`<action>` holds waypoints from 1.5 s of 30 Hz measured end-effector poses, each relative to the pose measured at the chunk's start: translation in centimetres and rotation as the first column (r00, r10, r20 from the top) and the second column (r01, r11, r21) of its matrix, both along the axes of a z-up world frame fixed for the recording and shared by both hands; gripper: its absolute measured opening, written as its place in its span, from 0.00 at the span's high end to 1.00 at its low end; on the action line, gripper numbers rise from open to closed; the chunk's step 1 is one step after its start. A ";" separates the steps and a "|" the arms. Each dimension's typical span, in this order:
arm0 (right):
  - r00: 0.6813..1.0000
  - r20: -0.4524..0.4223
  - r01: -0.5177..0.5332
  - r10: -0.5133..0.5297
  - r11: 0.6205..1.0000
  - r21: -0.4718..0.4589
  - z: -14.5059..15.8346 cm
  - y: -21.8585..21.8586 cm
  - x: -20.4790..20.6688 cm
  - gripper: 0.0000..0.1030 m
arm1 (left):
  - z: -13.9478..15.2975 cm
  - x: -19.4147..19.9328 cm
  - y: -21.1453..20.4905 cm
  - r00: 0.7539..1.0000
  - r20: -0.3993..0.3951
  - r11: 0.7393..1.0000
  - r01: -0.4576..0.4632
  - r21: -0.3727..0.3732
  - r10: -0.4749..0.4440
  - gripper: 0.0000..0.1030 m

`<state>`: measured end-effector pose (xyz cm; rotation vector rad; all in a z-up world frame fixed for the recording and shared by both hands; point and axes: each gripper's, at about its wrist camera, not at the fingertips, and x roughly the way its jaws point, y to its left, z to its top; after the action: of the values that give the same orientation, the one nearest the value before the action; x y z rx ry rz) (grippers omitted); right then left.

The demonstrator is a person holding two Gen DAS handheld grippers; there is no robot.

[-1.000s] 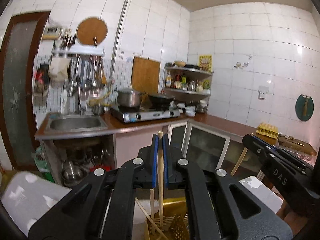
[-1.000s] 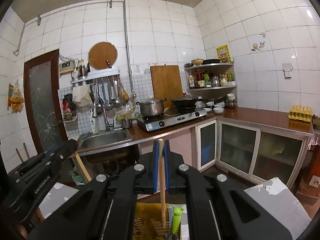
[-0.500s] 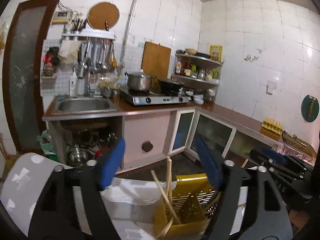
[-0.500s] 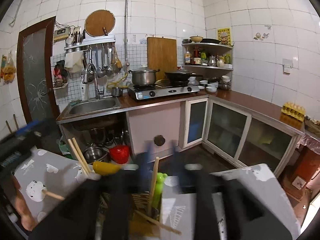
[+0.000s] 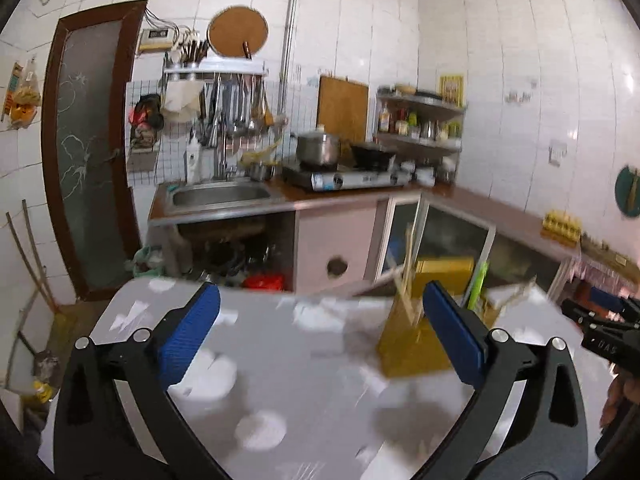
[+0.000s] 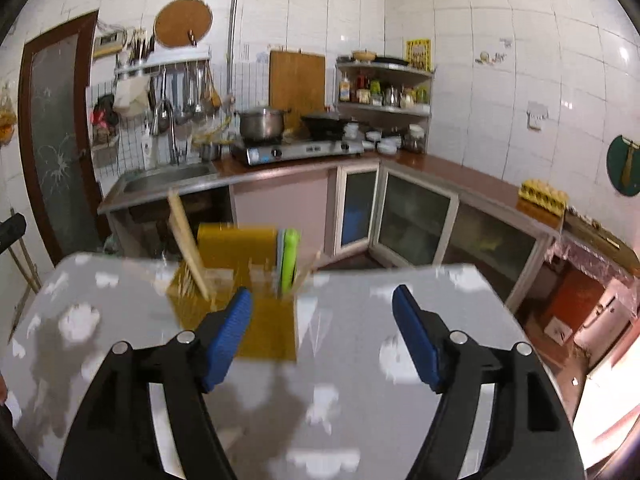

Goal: Organize utensils
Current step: 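Open both grippers over the holder and withdraw them, then close the left gripper on a wooden chopstick while the right gripper grasps another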

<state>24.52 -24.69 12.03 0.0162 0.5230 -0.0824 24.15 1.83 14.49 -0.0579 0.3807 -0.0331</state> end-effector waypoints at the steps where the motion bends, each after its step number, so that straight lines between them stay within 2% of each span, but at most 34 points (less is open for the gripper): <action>1: 1.000 -0.020 0.002 -0.002 1.000 0.007 -1.0 0.4 -0.6 0.30 | -0.7 -0.3 0.3 1.000 -0.016 1.000 0.001 0.004 -0.001 0.05; 9: 0.983 -0.175 0.056 -0.047 0.997 0.046 -9.2 3.1 -3.7 0.30 | -9.0 -2.0 2.4 0.982 -0.187 0.999 0.021 0.033 -0.014 0.05; 12: 0.976 -0.210 0.063 -0.050 0.997 0.054 -11.0 4.2 -4.4 0.30 | -11.3 -2.3 2.9 0.972 -0.233 0.999 0.024 0.046 -0.012 0.05; 15: 0.969 -0.243 0.061 -0.055 0.998 0.021 -12.5 5.9 -4.8 0.30 | -13.2 -2.4 3.3 0.961 -0.276 0.998 0.024 0.050 -0.009 0.05; 20: 0.950 -0.309 0.042 -0.040 0.999 -0.002 -14.3 8.4 -4.8 0.30 | -14.9 -2.8 4.1 0.947 -0.321 0.998 0.009 0.057 0.010 0.05; 26: 0.927 -0.374 0.024 -0.037 0.999 -0.038 -15.4 10.6 -4.0 0.32 | -15.0 -3.0 4.8 0.941 -0.337 0.998 -0.004 0.056 0.023 0.05; 28: 0.919 -0.392 0.031 -0.039 0.999 -0.026 -15.6 10.6 -3.7 0.42 | -14.9 -3.0 4.7 0.939 -0.343 0.998 -0.002 0.056 0.021 0.05; 35: 0.909 -0.416 0.028 -0.026 1.000 -0.001 -16.2 10.7 -3.0 0.50 | -15.1 -2.9 3.2 0.935 -0.355 0.996 0.018 0.085 0.014 0.05; 38: 0.910 -0.415 0.007 -0.003 1.000 0.008 -16.3 10.9 -2.7 0.62 | -15.2 -2.8 2.5 0.933 -0.361 0.996 0.027 0.085 0.005 0.05; 39: 0.911 -0.412 -0.001 0.009 1.000 0.018 -16.4 10.9 -2.7 0.71 | -15.2 -2.7 2.3 0.931 -0.364 0.996 0.031 0.086 0.003 0.05; 43: 0.919 -0.392 -0.012 0.039 0.997 0.071 -16.1 9.8 -2.6 0.89 | -15.4 -2.4 1.1 0.927 -0.375 0.994 0.050 0.097 -0.010 0.05; 45: 0.918 -0.391 -0.022 0.063 0.994 0.110 -16.0 8.8 -2.4 0.90 | -15.6 -2.2 0.5 0.925 -0.380 0.993 0.058 0.102 -0.016 0.05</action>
<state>22.15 -15.85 -4.00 0.0918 0.9319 -0.0146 21.92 2.35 -1.11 0.0552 0.7712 -0.0380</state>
